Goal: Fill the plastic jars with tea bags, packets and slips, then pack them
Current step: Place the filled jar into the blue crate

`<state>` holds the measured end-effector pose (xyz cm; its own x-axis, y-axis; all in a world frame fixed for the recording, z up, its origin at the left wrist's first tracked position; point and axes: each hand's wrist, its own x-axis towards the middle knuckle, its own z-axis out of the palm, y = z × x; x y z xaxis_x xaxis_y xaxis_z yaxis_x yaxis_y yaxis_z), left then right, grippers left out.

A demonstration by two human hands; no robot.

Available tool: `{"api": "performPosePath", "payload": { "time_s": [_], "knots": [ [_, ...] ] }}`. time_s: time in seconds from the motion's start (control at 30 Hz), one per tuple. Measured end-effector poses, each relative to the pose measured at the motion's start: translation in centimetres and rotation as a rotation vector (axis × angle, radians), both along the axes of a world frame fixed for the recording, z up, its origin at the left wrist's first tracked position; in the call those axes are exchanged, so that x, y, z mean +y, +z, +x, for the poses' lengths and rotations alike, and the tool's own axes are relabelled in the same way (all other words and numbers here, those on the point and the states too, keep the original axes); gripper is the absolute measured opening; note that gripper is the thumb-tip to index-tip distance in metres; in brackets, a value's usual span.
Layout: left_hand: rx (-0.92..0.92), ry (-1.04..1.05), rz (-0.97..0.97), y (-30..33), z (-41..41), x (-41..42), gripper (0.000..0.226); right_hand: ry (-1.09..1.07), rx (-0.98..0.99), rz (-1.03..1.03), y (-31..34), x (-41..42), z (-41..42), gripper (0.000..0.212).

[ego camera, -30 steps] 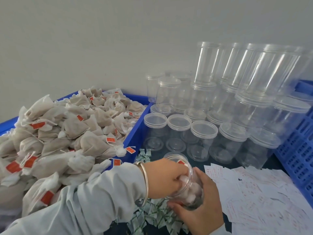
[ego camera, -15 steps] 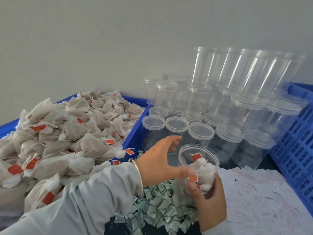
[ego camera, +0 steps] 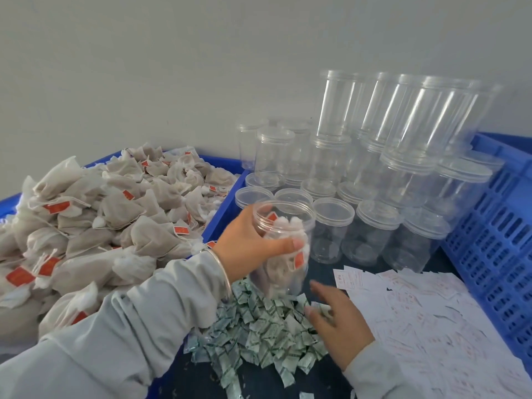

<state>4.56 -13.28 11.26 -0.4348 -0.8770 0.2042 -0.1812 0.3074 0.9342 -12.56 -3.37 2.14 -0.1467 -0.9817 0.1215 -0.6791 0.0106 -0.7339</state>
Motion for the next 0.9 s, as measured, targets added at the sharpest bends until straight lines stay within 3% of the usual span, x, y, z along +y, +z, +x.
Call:
{"api": "performPosePath", "payload": {
  "time_s": [0.07, 0.17, 0.37, 0.57, 0.67, 0.77, 0.9],
  "knots": [
    [0.046, 0.098, 0.015, -0.2, 0.3, -0.4, 0.080, 0.087, 0.338, 0.108, -0.7, -0.2, 0.2, 0.050],
    [0.006, 0.123, 0.060, -0.6, 0.5, -0.8, 0.088, 0.110, 0.479, 0.117, -1.3, -0.7, 0.8, 0.044],
    [-0.093, 0.068, 0.052, -0.7, 0.0, -0.7, 0.090, 0.000, 0.383, 0.021, -1.5, -1.6, 0.4, 0.028],
    [-0.195, 0.022, 0.012, -0.7, 0.0, -0.4, 0.084, -0.227, 0.064, -0.157, 0.2, -0.9, -0.3, 0.022],
    [-0.258, 0.048, -0.019, -0.7, 0.2, 0.0, 0.086, -0.352, -0.031, -0.340, 3.0, -0.6, -0.9, 0.022],
    [-0.362, 0.022, -0.091, -0.8, 0.0, 0.4, 0.089, -0.298, -0.017, -0.550, 6.4, -0.3, -0.7, 0.024],
    [-0.427, -0.065, -0.129, -0.7, -0.3, 1.0, 0.089, -0.125, -0.017, -0.589, 9.2, -0.7, 1.0, 0.025]
  ]
}}
